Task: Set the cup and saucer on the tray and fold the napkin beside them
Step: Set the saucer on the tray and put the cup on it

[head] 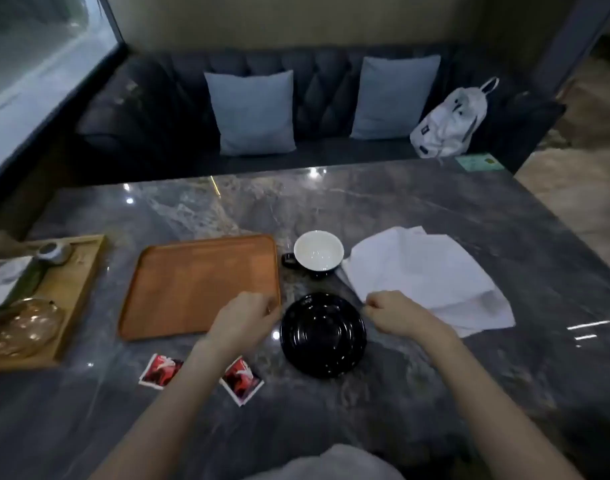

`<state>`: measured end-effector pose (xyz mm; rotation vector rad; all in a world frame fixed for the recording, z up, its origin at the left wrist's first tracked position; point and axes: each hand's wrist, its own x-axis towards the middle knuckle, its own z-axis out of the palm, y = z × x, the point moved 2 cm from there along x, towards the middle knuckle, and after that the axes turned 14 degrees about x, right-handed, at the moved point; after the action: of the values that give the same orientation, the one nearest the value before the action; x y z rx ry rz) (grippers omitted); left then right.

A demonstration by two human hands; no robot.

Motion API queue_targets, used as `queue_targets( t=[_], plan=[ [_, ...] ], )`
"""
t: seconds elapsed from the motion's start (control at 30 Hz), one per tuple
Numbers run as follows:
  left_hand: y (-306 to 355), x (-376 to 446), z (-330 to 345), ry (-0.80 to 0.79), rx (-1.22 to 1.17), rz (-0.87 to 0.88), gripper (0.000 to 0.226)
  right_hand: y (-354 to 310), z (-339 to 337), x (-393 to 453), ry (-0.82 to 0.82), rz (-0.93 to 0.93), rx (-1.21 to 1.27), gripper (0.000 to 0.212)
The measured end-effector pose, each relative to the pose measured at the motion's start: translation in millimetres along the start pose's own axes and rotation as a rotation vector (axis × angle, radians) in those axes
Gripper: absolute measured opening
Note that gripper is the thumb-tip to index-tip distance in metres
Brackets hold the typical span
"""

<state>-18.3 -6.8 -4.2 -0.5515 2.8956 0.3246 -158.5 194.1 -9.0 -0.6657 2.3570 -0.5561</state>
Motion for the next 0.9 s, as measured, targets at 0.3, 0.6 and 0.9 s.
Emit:
queue_targets(
  t=[0.3,0.6,0.9],
  plan=[
    [23.0,-19.3,88.2,0.072,-0.501,-0.266,0.024,46.0,80.2,-7.4,0.184,0.217,0.331,0.035],
    [22.8,-13.7,104.5,-0.063,-1.012,-0.517,0.013,40.6,87.8,1.1,0.232,0.186,0.665,0.005],
    [15.8,-4.0,97.8,-0.244,-1.138,-0.588,0.019,37.4,73.1,12.6,0.002,0.331,0.905,0.015]
  ],
)
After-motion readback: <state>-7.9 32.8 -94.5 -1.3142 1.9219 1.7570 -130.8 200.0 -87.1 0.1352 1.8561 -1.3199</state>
